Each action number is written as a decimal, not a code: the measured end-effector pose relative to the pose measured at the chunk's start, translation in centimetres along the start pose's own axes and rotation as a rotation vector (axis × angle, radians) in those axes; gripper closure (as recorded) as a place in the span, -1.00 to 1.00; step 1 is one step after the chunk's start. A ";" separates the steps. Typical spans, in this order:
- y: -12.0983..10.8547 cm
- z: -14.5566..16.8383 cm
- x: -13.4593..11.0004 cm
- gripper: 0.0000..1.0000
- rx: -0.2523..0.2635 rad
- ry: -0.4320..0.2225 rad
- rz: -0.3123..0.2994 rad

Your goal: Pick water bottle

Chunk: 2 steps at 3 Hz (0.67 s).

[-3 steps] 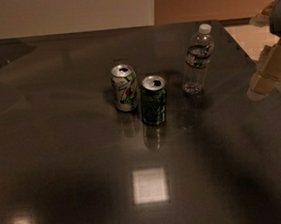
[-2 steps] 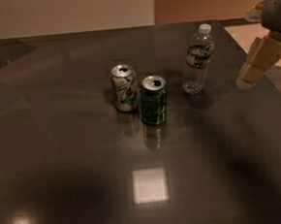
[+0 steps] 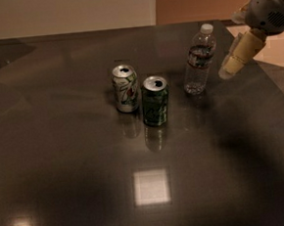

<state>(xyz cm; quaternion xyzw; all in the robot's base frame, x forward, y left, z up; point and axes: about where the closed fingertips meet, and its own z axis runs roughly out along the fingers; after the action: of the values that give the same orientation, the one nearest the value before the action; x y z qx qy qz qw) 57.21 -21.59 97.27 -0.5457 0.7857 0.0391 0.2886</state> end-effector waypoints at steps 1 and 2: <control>-1.1 1.8 -0.6 -1.00 -0.019 -0.050 0.024; -1.9 3.3 -0.9 -1.00 -0.035 -0.090 0.041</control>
Offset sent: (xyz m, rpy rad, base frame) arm 0.0475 0.0129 -0.0264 0.1622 0.0073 0.0047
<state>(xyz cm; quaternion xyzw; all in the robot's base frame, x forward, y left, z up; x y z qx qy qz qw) 60.39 -20.39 95.45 -0.5322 0.7821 0.0832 0.3135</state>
